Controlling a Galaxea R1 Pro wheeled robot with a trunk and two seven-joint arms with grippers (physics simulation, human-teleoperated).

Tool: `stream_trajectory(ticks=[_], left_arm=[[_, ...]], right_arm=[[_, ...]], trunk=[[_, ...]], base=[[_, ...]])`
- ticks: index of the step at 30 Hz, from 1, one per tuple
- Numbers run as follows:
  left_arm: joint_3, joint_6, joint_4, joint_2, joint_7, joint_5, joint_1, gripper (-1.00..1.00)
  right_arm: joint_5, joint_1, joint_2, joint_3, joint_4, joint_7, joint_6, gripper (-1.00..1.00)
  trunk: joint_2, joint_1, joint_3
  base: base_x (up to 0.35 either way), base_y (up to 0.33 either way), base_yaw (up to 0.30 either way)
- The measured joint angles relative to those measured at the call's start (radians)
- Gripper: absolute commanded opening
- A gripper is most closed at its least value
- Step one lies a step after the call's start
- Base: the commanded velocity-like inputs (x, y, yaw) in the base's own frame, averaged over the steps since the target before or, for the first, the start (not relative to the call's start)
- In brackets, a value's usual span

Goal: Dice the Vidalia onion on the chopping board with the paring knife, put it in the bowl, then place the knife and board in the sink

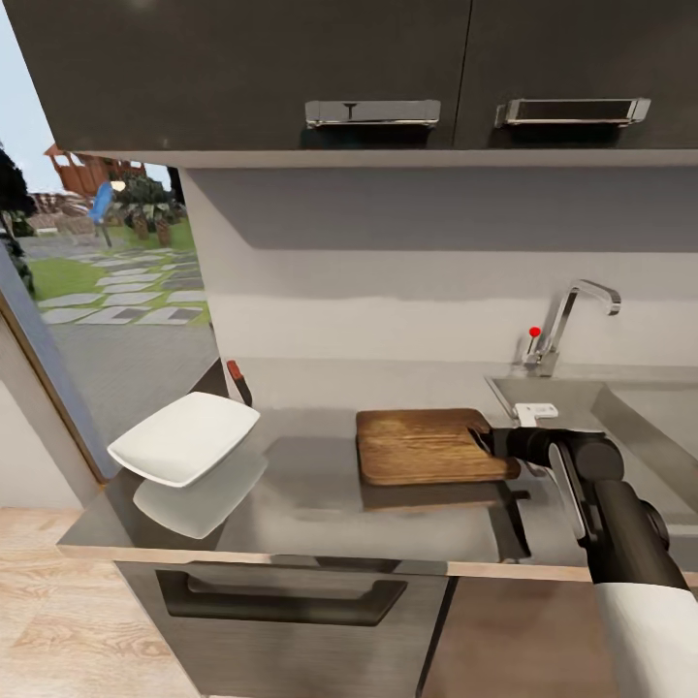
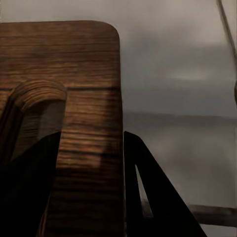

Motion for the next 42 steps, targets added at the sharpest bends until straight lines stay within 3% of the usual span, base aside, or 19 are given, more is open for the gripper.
stream_trajectory(ticks=[5,12,19,42], left_arm=[[0.0,0.0,0.002,0.0,0.0,0.0,0.0,1.0],[0.0,0.0,0.003,0.0,0.0,0.0,0.0,1.0],[0.0,0.0,0.004,0.0,0.0,0.0,0.0,1.0],[-0.001,0.0,0.004,0.0,0.0,0.0,0.0,1.0]], right_arm=[[0.004,0.0,0.0,-0.005,0.01,-0.005,0.001,-1.0],[0.003,0.0,0.0,-0.04,0.011,-0.012,0.001,-1.0],[0.006,0.0,0.004,-0.062,0.013,-0.063,0.001,-1.0],[0.007,-0.001,0.008,-0.066,0.04,-0.077,-0.004,-1.0]], trunk=[[0.0,0.0,0.0],[0.0,0.0,0.0],[0.0,0.0,0.0],[0.0,0.0,0.0]], base=[[0.0,0.0,0.0],[0.0,0.0,0.0],[0.0,0.0,0.0],[0.0,0.0,0.0]])
